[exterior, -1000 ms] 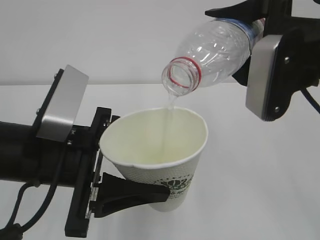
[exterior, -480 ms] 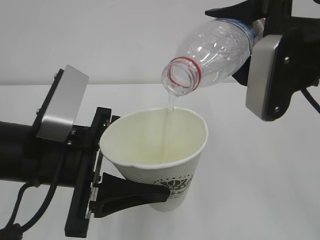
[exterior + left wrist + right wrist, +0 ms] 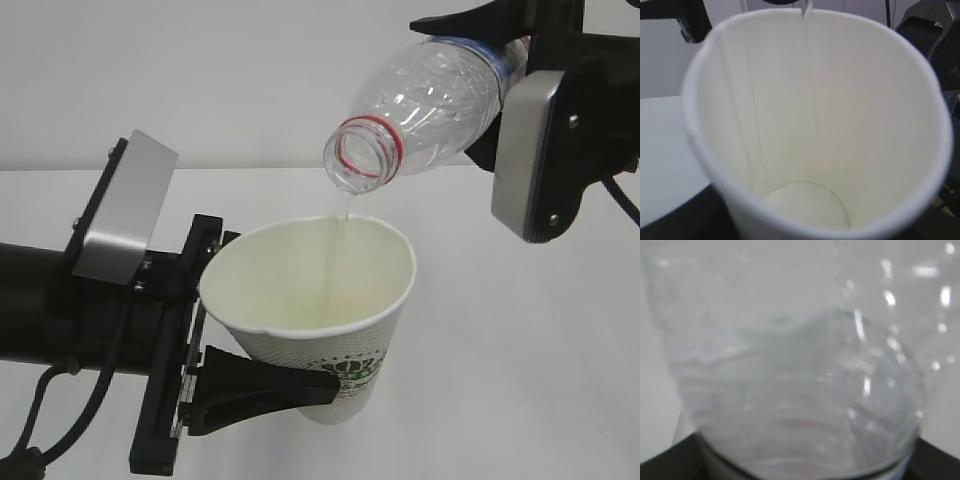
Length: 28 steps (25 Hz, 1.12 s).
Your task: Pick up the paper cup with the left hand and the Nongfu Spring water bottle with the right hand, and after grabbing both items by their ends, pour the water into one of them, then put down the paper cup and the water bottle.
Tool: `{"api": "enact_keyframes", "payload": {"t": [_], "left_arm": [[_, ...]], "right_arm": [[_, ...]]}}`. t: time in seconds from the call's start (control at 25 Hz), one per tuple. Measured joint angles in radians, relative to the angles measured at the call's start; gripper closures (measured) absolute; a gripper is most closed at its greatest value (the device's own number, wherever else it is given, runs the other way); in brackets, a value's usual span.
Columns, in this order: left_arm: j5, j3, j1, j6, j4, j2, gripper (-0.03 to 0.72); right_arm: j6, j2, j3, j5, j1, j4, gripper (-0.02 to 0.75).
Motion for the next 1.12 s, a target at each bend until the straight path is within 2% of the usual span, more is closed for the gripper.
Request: {"api": "enact_keyframes", "payload": {"t": [1.12], "left_arm": [[0.0, 0.0, 0.0, 0.0, 0.002, 0.0, 0.214]], "right_arm": [[-0.007, 0.0, 0.0, -0.007, 0.0, 0.0, 0.267]]}}
